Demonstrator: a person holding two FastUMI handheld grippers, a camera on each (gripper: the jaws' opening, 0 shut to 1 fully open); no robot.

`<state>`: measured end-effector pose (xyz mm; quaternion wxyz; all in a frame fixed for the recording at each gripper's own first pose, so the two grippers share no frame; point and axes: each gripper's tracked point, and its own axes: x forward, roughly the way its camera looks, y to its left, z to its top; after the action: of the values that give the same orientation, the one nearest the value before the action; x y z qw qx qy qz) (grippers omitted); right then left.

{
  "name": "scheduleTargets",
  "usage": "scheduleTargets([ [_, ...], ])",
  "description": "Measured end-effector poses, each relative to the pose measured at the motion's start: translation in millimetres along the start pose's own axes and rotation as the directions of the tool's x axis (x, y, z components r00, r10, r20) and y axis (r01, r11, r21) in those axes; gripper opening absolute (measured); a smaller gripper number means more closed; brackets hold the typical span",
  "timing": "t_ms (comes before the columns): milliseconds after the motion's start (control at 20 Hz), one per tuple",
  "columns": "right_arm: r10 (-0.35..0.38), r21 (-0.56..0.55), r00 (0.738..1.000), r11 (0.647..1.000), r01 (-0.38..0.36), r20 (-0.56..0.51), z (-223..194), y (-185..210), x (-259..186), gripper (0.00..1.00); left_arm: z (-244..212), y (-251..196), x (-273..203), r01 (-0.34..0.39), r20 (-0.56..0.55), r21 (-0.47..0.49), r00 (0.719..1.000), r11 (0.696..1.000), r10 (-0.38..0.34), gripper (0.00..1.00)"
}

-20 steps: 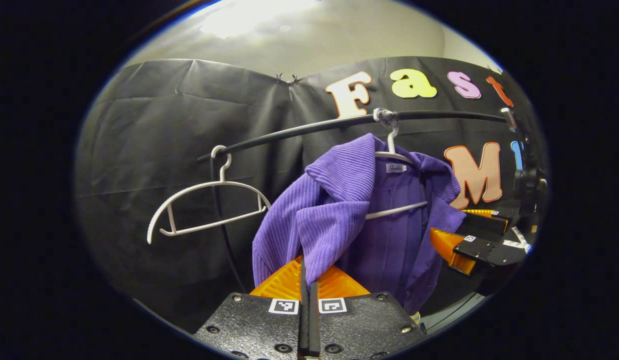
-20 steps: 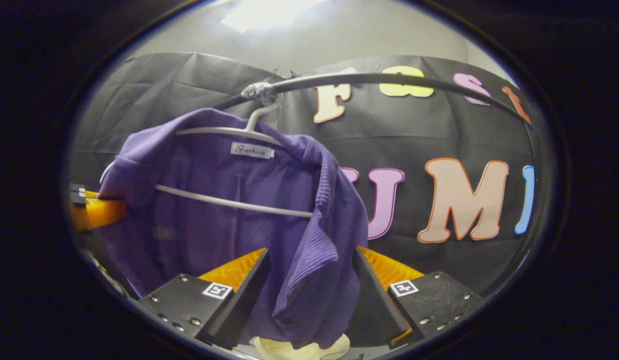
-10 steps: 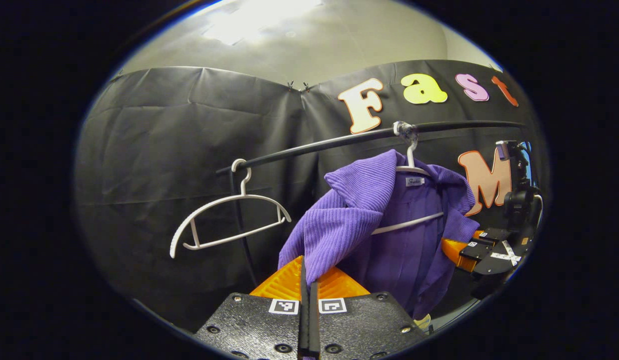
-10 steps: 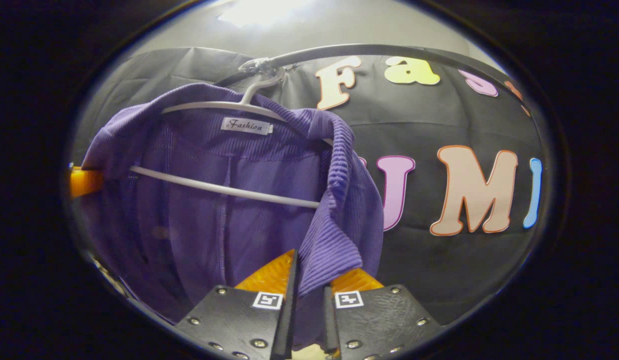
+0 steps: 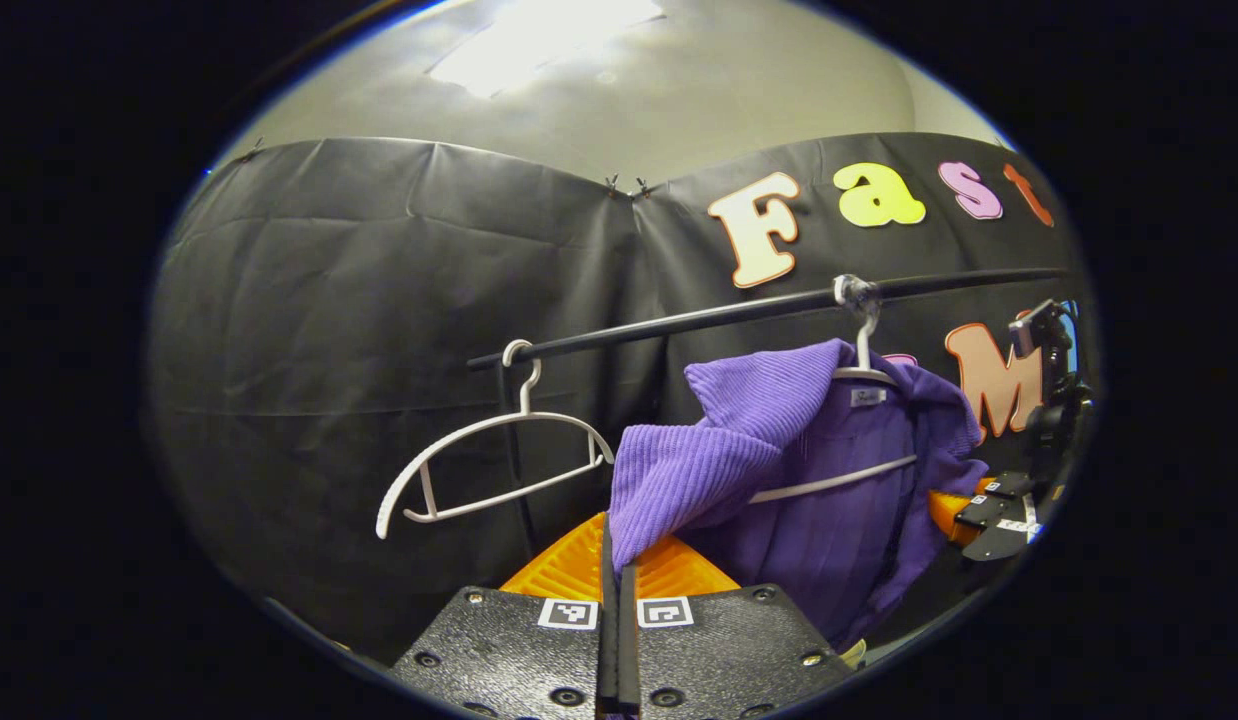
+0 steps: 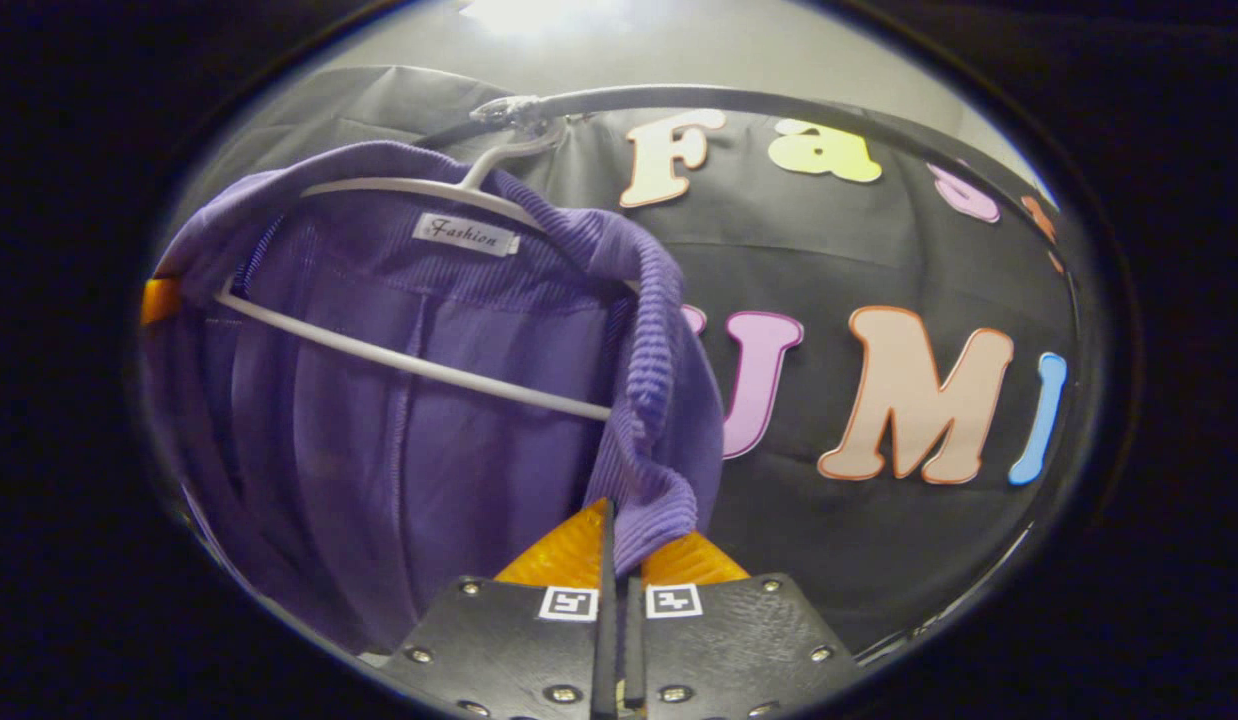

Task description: Grasp the clothes on the hanger with both hands and then place them into the laundry hamper below.

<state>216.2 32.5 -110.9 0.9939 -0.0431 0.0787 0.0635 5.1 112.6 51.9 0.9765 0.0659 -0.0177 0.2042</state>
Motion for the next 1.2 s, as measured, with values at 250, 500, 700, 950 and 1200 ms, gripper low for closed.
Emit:
scheduleTargets([
  [250,-0.077,-0.059,0.996,0.995,0.079,0.045,17,-33,7,0.03,15,11,9,-0.023,0.030,-0.015,0.999,1.000,0.023,0.02],
  [500,-0.163,-0.103,0.982,0.980,0.172,0.095,39,-65,16,0.03,32,22,12,-0.044,0.055,-0.036,0.997,0.998,0.046,0.00],
  [700,-0.205,-0.120,0.968,0.968,0.223,0.147,62,-81,28,0.04,48,30,26,-0.049,0.095,-0.016,0.994,0.999,0.050,0.00],
  [950,-0.267,-0.141,0.938,0.943,0.302,0.222,82,-99,44,0.03,42,34,45,-0.039,0.089,-0.006,0.995,0.999,0.040,0.00],
  [1200,-0.300,-0.182,0.917,0.918,0.352,0.262,83,-104,54,0.02,30,37,60,-0.022,0.086,0.034,0.996,0.999,0.019,0.00],
])
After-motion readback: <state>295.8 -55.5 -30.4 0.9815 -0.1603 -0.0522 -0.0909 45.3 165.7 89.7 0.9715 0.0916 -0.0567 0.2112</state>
